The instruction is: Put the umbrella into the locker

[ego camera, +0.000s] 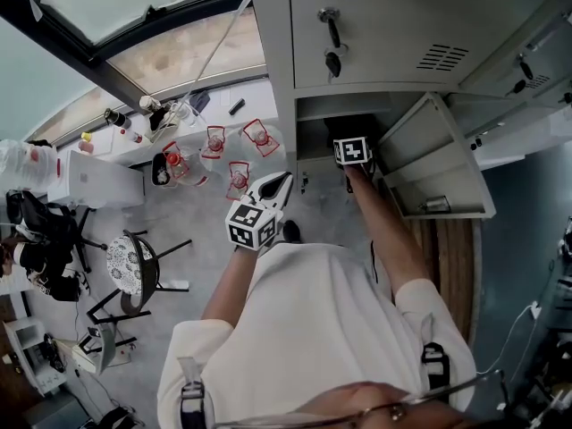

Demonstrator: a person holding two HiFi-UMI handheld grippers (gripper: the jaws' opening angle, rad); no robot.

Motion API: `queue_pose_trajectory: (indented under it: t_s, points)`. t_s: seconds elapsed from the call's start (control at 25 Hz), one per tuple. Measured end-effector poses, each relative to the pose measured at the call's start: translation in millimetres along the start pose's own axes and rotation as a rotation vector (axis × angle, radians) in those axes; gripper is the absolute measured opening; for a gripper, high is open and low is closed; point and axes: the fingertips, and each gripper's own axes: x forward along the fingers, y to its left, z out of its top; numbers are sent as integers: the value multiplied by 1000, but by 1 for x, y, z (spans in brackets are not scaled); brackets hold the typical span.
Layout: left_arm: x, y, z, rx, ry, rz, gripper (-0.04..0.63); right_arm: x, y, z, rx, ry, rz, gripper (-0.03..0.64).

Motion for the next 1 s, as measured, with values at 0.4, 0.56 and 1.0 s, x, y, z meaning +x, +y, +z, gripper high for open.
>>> queue_pose_trajectory:
  t_s: [0.4,0.56,1.0]
  points:
    - [2,-11,-5,-5,4,-14,3,-17,4,7,-75,-109,39,393]
    - [6,-19,-9,-7,9,-25,3,-29,4,4,-102,-153,43,391]
    - [13,-47,-20,-14,26,-51,3,-70,6,-24,-181,-239,40,366]
